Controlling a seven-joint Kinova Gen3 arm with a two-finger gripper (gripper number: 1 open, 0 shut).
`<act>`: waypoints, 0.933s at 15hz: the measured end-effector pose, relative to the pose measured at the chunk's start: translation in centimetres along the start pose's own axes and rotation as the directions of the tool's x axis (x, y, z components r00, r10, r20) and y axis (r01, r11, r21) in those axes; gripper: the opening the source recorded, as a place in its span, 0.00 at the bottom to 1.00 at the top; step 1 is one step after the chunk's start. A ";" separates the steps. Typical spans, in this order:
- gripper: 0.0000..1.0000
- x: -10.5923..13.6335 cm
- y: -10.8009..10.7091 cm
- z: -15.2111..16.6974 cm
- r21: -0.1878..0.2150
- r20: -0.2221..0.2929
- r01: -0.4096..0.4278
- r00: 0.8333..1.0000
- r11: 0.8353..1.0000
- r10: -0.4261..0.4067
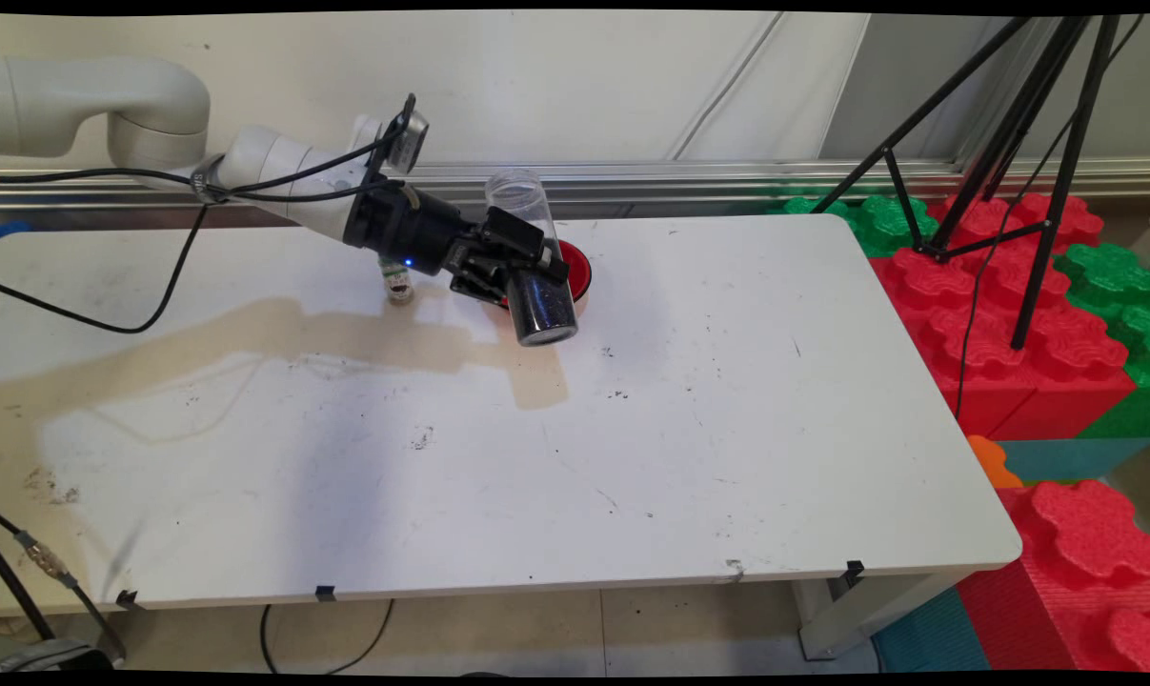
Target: Pour the black seasoning powder in the red bowl
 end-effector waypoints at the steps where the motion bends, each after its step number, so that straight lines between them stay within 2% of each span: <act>1: 0.00 0.1 -0.2 0.1 -0.003 0.004 0.022 1.000 1.000 -0.022; 6: 0.00 0.3 -1.2 0.5 -0.016 0.023 0.124 0.992 0.992 -0.124; 14: 0.00 1.5 -3.0 1.6 -0.040 0.052 0.254 0.966 0.966 -0.252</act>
